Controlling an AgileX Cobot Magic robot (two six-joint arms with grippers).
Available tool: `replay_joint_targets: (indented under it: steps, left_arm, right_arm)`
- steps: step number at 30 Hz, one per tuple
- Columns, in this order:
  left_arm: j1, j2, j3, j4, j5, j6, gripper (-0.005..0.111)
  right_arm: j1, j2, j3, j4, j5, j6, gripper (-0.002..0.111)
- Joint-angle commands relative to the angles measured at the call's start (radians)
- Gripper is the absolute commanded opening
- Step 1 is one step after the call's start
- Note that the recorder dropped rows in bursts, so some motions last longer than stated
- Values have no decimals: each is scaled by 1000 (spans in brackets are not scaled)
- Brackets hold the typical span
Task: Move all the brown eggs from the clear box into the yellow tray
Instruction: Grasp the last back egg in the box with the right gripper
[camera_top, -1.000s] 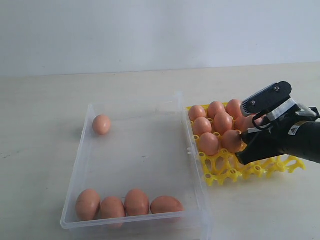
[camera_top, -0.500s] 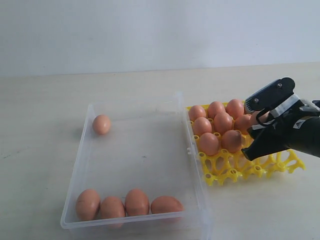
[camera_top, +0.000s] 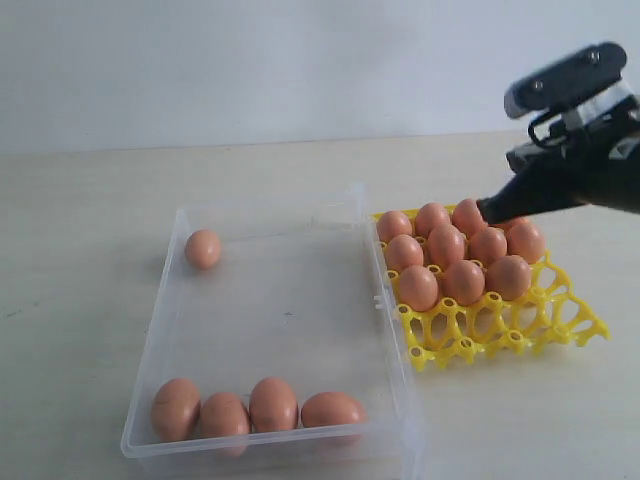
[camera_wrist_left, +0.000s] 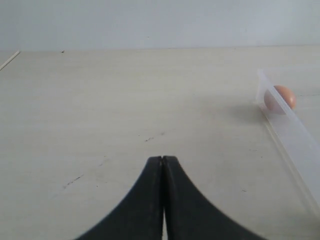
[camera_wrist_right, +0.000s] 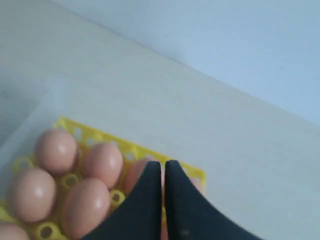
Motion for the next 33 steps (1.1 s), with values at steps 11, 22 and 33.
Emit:
replay_joint_targets:
  steps: [11,22,33]
  left_arm:
    - [-5,-6,-4,-6,-14,-6,0]
    - [-5,-6,-4,-6,-14,-6,0]
    - [-5,-6,-4,-6,-14,-6,0]
  right_arm:
    - [346,489,-718,2,550,617,41]
    - [368,852,-1068,109,659,670,62]
    - [403,993,-1264,124,708,665,62]
